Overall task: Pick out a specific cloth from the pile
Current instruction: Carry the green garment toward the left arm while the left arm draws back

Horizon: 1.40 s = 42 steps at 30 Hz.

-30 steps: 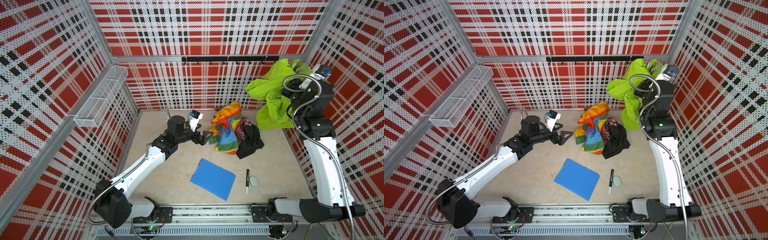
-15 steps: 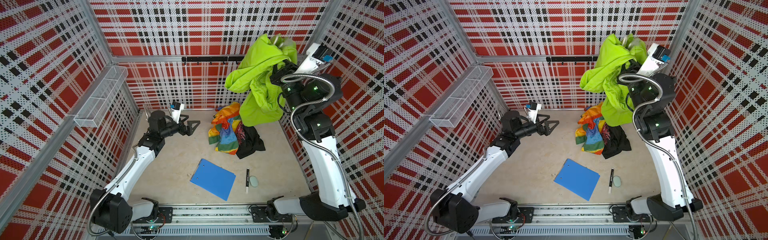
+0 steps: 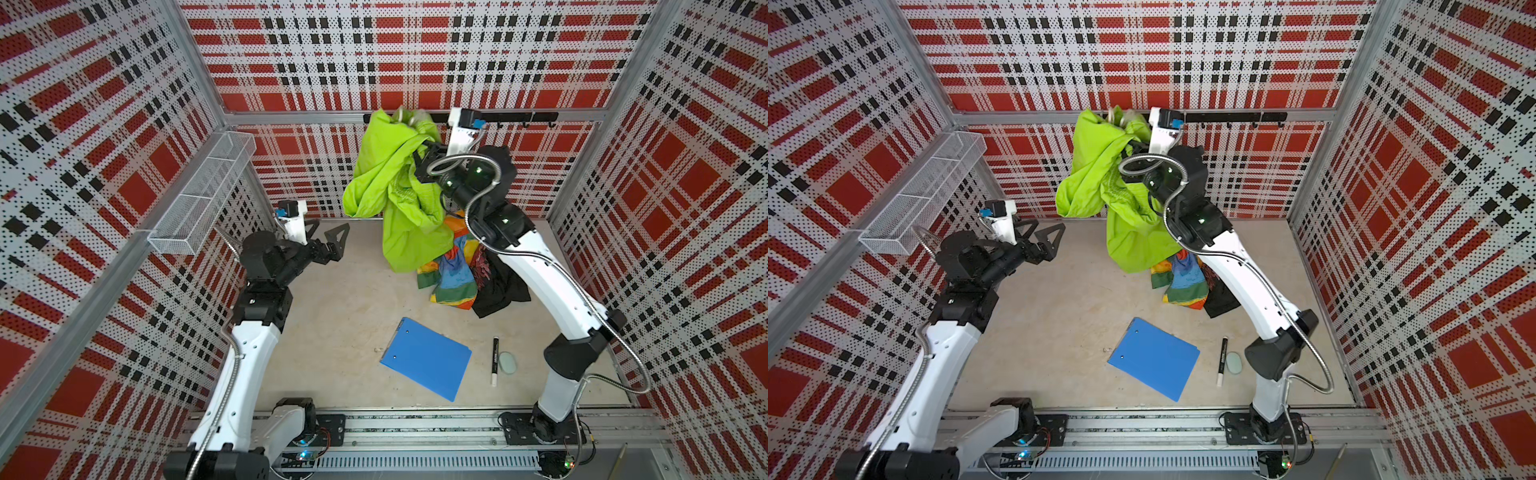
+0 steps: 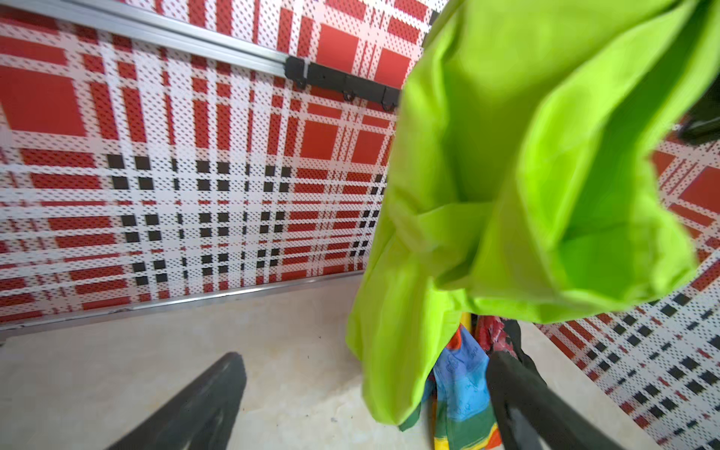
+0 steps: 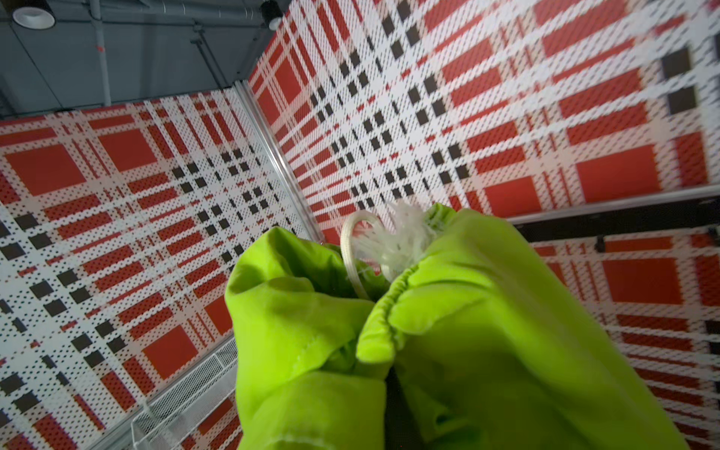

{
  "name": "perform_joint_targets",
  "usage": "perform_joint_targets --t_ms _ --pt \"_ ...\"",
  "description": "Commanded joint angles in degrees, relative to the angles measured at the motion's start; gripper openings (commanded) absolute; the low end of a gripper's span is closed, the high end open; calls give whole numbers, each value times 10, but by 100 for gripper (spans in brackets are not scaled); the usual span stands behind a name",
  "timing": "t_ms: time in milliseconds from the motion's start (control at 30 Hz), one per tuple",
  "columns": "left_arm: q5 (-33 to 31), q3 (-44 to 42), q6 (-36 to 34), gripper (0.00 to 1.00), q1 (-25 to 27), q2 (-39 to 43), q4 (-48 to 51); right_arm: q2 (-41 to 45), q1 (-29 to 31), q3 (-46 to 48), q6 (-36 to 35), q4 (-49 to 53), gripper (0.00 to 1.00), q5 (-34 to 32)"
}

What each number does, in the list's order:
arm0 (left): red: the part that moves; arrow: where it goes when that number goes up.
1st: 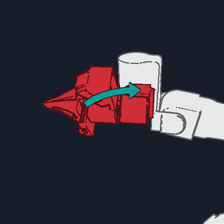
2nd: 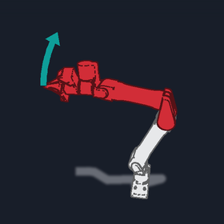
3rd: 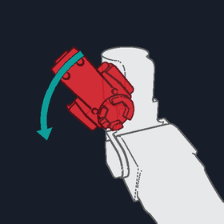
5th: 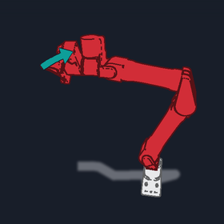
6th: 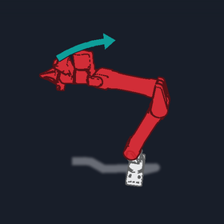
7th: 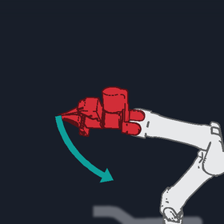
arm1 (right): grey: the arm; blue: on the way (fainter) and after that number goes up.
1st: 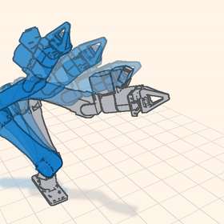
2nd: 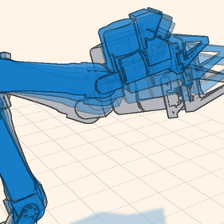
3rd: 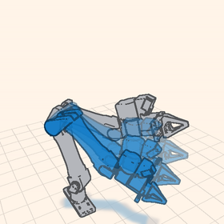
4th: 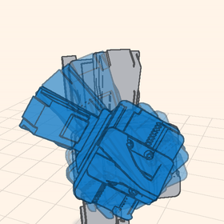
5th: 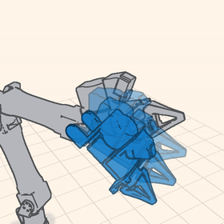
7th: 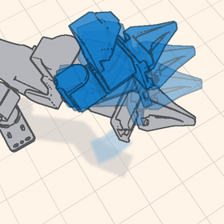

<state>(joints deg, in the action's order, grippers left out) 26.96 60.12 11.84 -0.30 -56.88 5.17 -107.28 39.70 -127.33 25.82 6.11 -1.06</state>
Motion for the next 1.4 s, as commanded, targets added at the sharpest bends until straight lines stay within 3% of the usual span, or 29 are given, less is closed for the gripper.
perform_joint_targets --t_ms 0,200,400,567,1200,1367 --pt "-31 -43 1 99 -28 41 51 -37 16 -56 44 -81 6 37" --pt "-25 -127 55 99 -102 103 24 -115 28 -129 100 -104 6 98" --pt "-1 -155 76 99 -129 132 -22 -133 45 -121 116 -142 6 160" --pt "21 -159 75 99 -141 130 -32 -126 60 -123 101 -139 6 158" --pt "78 -184 86 99 -157 178 -78 -186 58 43 135 -161 5 131" --pt "96 -180 95 99 -160 156 -81 -180 59 148 140 -192 4 125"
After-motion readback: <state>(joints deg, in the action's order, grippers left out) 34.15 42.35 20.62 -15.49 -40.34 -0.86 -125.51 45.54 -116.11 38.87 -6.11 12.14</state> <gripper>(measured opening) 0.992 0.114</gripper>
